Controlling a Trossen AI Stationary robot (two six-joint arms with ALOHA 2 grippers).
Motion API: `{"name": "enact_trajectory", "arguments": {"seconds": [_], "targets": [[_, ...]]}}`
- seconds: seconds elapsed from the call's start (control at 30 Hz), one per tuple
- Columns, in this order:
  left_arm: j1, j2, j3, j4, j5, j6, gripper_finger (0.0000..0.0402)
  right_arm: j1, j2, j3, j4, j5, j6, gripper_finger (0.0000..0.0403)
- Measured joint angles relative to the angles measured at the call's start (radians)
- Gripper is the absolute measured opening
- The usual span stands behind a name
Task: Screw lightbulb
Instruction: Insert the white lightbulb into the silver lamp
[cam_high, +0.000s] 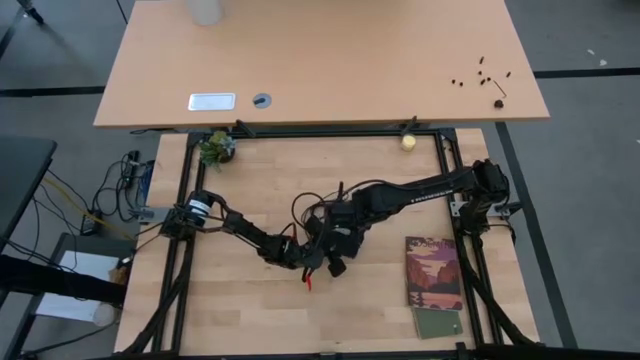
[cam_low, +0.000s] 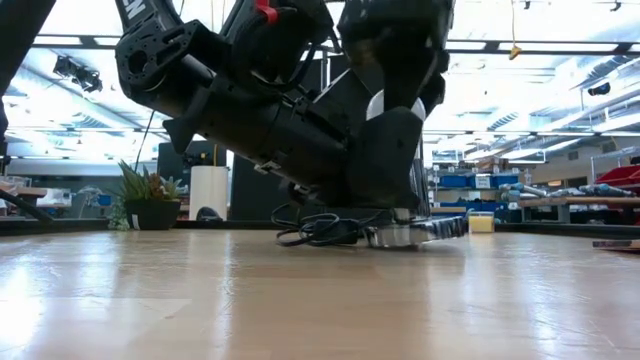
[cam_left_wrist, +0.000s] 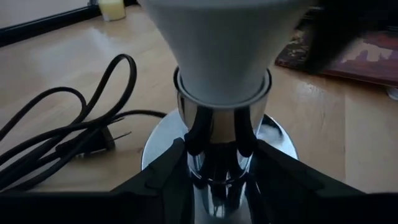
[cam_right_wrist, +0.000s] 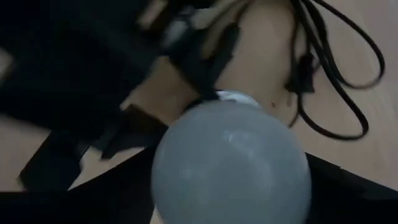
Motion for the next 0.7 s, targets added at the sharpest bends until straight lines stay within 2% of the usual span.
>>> {"name": "enact_trajectory", "arguments": {"seconds": [0.17, 0.3, 0.43, 0.53, 0.7], "targets": [[0.001, -0.002, 0.001, 0.0, 0.004, 0.016, 0.0176, 0.006, -0.035, 0.0, 0.03, -0.021, -0.182, 0.0348], [0.001, -0.002, 0.002, -0.004, 0.007, 0.023, 0.0176, 0.012, -0.071, 0.0, -0.007, -0.023, -0.253, 0.0377], [0.001, -0.002, 0.001, -0.012, 0.009, 0.024, 0.0176, 0.035, -0.112, 0.0, -0.085, -0.002, -0.256, 0.039], [0.001, -0.002, 0.001, -0.022, 0.01, 0.024, 0.0176, 0.076, -0.148, -0.018, -0.129, 0.054, -0.238, 0.0391], [0.001, -0.002, 0.002, -0.044, 0.01, 0.024, 0.0176, 0.177, -0.259, -0.195, -0.038, 0.158, -0.152, 0.0384]]}}
